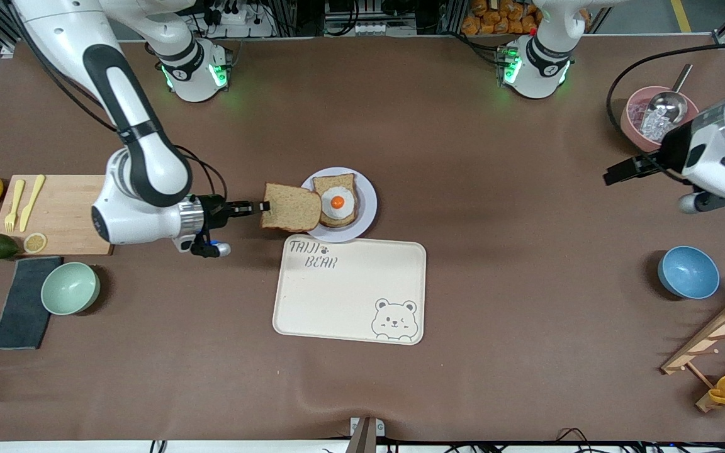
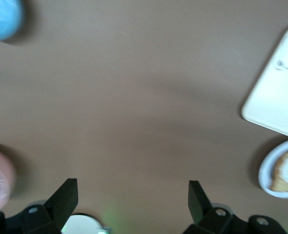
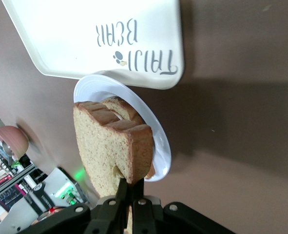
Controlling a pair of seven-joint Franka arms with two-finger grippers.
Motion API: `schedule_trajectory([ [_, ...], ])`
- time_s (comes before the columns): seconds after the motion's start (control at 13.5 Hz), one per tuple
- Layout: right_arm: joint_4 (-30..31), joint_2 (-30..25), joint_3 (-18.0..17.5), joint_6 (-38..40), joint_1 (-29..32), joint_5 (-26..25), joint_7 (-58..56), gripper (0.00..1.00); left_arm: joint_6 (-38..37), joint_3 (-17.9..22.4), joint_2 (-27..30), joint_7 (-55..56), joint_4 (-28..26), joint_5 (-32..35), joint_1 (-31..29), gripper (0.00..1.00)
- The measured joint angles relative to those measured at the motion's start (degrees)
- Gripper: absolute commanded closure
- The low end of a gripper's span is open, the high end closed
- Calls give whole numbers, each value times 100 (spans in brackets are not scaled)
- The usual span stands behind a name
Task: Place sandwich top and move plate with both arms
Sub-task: 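Lay the bread on the egg sandwich while the left gripper approaches, then grasp the plate rim with the left gripper while the right gripper withdraws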
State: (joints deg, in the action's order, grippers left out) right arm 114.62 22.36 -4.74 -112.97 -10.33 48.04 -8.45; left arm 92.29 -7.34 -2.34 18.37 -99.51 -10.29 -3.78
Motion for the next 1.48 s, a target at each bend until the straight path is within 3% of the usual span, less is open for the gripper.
schedule_trajectory([
  [0.22,134,29,0,-295,-226,81,0,100,880,-140,-29,-2,-717,-749,16,0],
  [0.52,193,189,3,-521,-409,280,-1,100,1992,-692,-169,-2,-1466,-1478,66,0],
  [0.74,198,311,2,-669,-555,357,-1,100,2369,-1100,-526,-12,-1569,-1984,100,0],
  [0.96,199,384,2,-695,-628,388,-1,100,2416,-1124,-812,-756,-1573,-2771,80,0],
  [1.48,233,481,2,-743,-817,493,-1,100,2595,-1228,-1505,-1748,-1588,-3810,272,0],
])
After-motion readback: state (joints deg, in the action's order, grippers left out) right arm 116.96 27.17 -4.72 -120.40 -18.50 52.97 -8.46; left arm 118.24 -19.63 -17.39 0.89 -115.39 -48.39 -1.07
